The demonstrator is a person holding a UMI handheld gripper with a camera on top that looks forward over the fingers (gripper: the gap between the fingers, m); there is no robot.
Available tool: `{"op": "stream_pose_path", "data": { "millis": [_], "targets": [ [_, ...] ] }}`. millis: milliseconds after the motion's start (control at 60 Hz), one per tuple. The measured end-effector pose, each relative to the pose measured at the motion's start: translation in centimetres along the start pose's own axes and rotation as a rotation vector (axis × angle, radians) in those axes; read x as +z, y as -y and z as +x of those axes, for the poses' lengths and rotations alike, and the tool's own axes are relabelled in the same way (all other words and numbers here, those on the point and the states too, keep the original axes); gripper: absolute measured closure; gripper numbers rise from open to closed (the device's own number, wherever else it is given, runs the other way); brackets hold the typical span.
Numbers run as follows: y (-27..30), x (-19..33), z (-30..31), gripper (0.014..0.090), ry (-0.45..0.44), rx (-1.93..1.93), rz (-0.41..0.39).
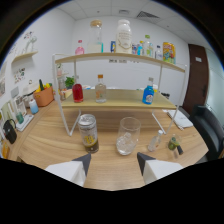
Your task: Make me a cup of Mojito.
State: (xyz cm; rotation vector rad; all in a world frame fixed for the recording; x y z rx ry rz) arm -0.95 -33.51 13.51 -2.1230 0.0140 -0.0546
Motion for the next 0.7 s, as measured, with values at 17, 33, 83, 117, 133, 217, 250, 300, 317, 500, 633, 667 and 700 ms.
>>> {"op": "stream_pose_path", "data": {
  "millis": [17, 33, 83, 117, 133, 217, 250, 300, 317, 500, 633, 667, 700],
  "targets": [
    [-0.1, -0.1, 0.3, 0.0189, -0.005, -0.001, -0.001],
    [-0.2, -0.2, 0.6, 0.0188, -0.009, -0.002, -0.001],
    [-0.4, -0.5, 1.5, 0.0189, -0.020, -0.004, -0.004],
    [-0.5, -0.6, 2.0, 0.0189, -0.026, -0.006, -0.005],
    [-0.6, -0.6, 2.2, 0.0189, -0.029, -0.007, -0.007],
    [-0.9, -0.8, 2.8, 0.0189, -0.032, 0.001, -0.015],
    [-1.1, -0.8, 3.0, 0.0188, -0.034, 0.003, -0.020],
    [-1.2, -0.8, 3.1, 0.0187, -0.036, -0.001, -0.020],
    [-1.2, -0.8, 3.1, 0.0189, -0.035, -0.001, -0.020],
    [-1.4, -1.0, 3.5, 0.0187, -0.033, 0.005, -0.024],
    [-1.5, -1.0, 3.3, 0.0188, -0.020, -0.017, -0.025],
    [-1.6, -1.0, 3.2, 0.0189, -0.016, -0.017, -0.028],
    [-1.7, -1.0, 3.2, 0.0190, -0.013, -0.014, -0.031]
  ]
}}
